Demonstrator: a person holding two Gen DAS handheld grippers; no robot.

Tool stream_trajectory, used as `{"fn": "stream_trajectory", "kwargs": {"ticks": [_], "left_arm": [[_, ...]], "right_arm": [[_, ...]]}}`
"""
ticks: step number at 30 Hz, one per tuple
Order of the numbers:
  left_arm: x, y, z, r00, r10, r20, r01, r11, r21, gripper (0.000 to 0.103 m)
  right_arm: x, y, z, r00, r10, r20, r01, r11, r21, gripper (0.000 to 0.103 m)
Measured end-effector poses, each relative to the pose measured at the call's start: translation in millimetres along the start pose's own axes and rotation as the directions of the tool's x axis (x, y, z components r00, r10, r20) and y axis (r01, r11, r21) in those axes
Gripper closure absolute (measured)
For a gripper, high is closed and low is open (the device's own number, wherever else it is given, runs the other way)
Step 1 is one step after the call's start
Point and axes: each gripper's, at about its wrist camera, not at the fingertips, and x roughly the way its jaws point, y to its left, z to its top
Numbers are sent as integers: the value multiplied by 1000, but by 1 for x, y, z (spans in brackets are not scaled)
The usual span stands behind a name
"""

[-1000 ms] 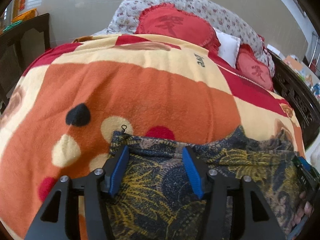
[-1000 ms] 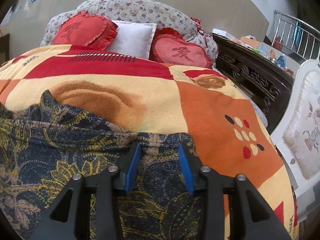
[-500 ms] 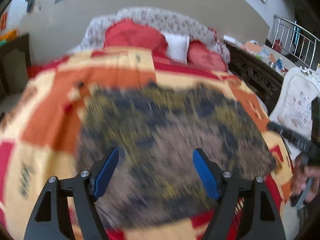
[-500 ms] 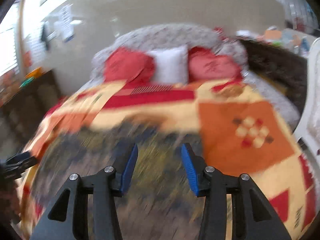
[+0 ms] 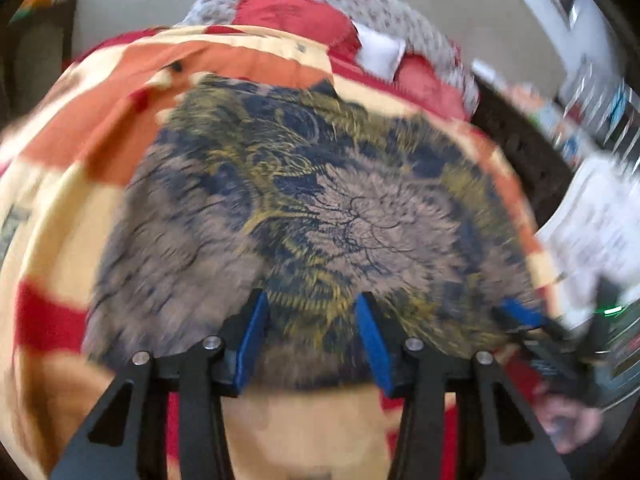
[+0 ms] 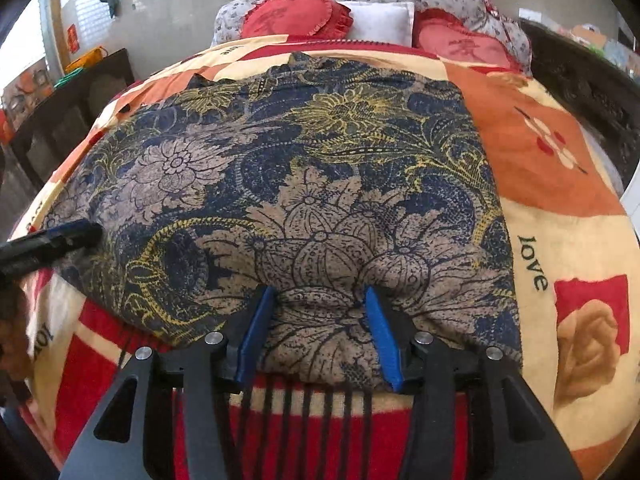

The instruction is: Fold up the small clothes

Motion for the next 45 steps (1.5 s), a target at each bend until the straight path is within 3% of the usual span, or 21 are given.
{"fn": "stream_trajectory", "kwargs": {"ticks": [3, 6, 8, 12, 17, 21, 22, 25, 28, 32, 33, 36, 39, 41, 45], "left_arm": [[-35, 21, -25, 998, -61, 35, 61, 998, -21, 43], [-43, 38, -48, 998, -70, 13, 70, 996, -50, 42], [-36, 56, -55, 995, -96, -13, 93, 986, -137, 42], [-42, 88, -61, 984, -169, 57, 179, 934, -308, 42], [-34, 103, -44, 984, -149, 98, 176, 902, -395, 42], [-33, 122, -34, 977, -143, 158, 204, 847, -491, 43], [-35, 125, -34, 977, -133, 166, 200, 839, -506, 49], [-34, 130, -33, 982, -81, 170, 161, 827, -539, 69], [-33, 136, -38, 986, -48, 158, 131, 809, -573, 75], [-41, 123, -38, 986, 19, 163, 69, 853, -518, 72], [-41, 120, -37, 987, 39, 158, 44, 869, -493, 68], [-39, 105, -36, 983, 116, 142, -47, 908, -417, 68], [-38, 89, -32, 975, 197, 102, -150, 924, -351, 91], [-41, 74, -29, 958, 273, 86, -238, 927, -290, 95], [-46, 51, -22, 926, 370, 73, -348, 913, -212, 96]], "right_arm": [[-1, -4, -2, 1000, 20, 19, -20, 1000, 12, 40], [-3, 0, -8, 999, 24, 23, -24, 1000, 15, 40], [-3, 5, -8, 1000, 11, 23, -11, 1000, 4, 39], [-5, 4, -11, 1000, -2, 22, 2, 1000, -6, 39], [-1, 9, -8, 1000, -6, 21, 6, 1000, -10, 39], [-6, 7, -9, 1000, -9, 21, 10, 1000, -13, 39], [-8, 4, -11, 1000, -10, 21, 10, 1000, -13, 39], [-18, -11, -17, 1000, -8, 22, 8, 1000, -12, 39], [-2, 11, -7, 1000, -6, 22, 6, 1000, -13, 39], [-3, 10, -8, 1000, -9, 21, 9, 1000, -16, 39], [-3, 10, -8, 1000, -9, 21, 9, 1000, -16, 39], [-2, 12, -8, 1000, -13, 20, 14, 1000, -19, 39], [-1, 13, -8, 1000, -19, 19, 19, 1000, -23, 39], [-1, 14, -8, 1000, -23, 19, 24, 999, -28, 39], [0, 16, -8, 999, -35, 17, 36, 999, -36, 38]]}}
